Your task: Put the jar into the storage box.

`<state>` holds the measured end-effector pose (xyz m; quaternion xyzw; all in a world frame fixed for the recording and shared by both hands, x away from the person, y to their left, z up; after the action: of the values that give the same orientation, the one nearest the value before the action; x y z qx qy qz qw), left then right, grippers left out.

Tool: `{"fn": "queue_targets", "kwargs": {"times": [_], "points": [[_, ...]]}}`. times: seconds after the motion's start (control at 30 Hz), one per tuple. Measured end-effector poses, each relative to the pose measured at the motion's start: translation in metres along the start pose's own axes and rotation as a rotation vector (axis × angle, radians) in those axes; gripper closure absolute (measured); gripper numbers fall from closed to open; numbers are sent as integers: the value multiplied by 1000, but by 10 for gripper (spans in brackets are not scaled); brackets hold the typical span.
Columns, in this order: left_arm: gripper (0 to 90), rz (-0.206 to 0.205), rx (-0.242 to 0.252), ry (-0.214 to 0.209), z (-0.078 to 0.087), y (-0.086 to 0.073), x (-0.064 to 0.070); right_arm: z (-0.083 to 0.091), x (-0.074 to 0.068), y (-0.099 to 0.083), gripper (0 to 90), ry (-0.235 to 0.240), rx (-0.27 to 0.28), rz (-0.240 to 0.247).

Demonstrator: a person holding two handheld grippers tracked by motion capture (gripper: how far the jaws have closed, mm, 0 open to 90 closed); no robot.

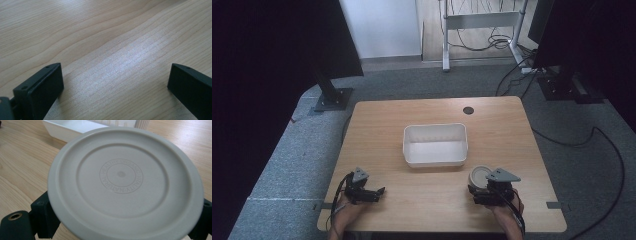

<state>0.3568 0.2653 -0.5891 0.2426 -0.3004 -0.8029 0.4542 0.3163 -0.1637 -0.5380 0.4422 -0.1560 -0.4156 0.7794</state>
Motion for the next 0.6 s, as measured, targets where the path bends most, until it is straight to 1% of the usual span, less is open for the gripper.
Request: {"fn": "queue_targets", "kwargs": {"times": [0.27, 0.6], "points": [[0, 0, 0, 0, 0, 0, 0, -7, -2, 6, 94, 0, -2, -2], [0, -1, 0, 0, 0, 0, 0, -16, -7, 19, 94, 9, 3, 15]]}}
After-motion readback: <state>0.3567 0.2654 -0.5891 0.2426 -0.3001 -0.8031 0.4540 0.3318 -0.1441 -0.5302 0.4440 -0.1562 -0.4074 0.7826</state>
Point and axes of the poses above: each handheld gripper's, and its own axes: z roughly backward along the jaws, y roughly out of its top, x roughly to its right, the point moved 5 cm from there along -z, roughly forward along the jaws, and after that the axes turned 8 degrees about y, right-handed, at the moved point
